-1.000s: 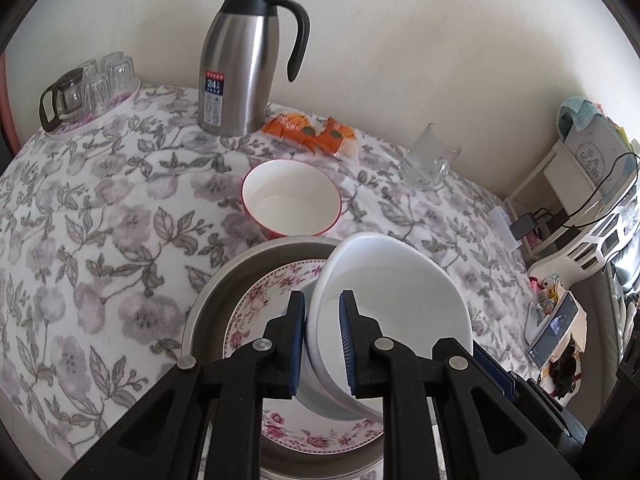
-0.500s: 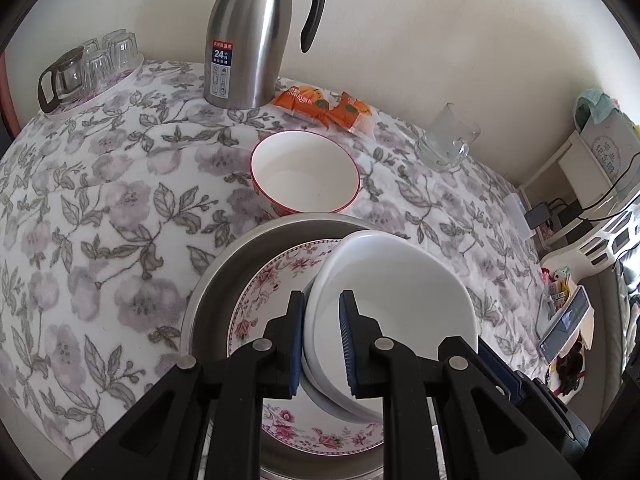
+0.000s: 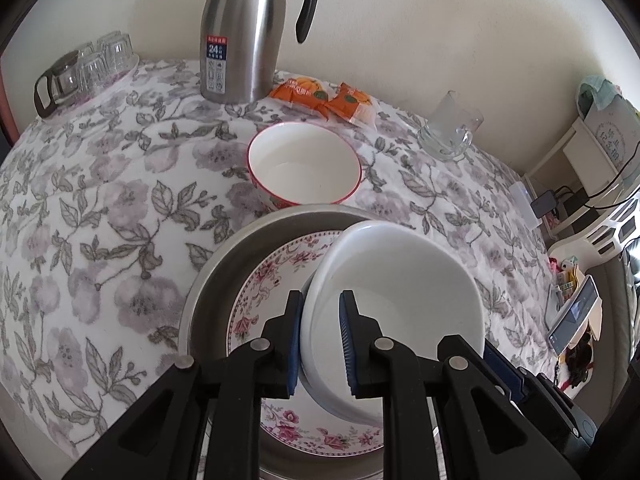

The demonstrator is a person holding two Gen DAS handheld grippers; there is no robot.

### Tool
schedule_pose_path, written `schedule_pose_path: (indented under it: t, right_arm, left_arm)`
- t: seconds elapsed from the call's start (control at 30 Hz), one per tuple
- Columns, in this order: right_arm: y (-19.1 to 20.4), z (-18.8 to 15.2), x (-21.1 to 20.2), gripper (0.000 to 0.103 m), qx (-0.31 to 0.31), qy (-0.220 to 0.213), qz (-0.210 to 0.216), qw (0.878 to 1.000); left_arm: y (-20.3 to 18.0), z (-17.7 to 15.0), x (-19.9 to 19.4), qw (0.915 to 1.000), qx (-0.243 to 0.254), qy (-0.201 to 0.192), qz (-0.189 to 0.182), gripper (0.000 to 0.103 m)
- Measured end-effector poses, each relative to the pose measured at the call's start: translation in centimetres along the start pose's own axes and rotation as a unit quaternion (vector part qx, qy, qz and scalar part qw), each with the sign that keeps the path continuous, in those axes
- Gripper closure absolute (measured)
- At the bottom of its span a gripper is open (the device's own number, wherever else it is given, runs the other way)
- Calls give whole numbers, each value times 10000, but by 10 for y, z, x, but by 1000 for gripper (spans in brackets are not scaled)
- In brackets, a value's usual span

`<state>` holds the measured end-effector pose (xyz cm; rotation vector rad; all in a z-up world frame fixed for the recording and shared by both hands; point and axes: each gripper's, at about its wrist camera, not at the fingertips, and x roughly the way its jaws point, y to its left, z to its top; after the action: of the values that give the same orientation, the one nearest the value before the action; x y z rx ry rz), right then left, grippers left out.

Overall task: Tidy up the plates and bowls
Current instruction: 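Lower the white square bowl into the large white bowl in the basin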

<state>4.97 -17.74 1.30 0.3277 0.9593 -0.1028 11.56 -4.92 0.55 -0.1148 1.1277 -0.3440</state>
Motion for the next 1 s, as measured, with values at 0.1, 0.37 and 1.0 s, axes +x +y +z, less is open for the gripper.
schedule_pose_path:
  t: [0.1, 0.37, 1.0]
  right_arm:
    - [1, -1, 1, 81, -11, 28, -32, 10000]
    - [1, -2, 4, 81, -13, 89, -60, 9999]
    - [1, 3, -12, 81, 21, -90, -66, 9999]
  left_arm:
    - [1, 1, 0, 10000, -31, 4, -47, 85]
    - [5, 2, 0, 9999, -106, 39, -82, 85]
    - [9, 7, -27, 9993, -191, -248, -219, 84]
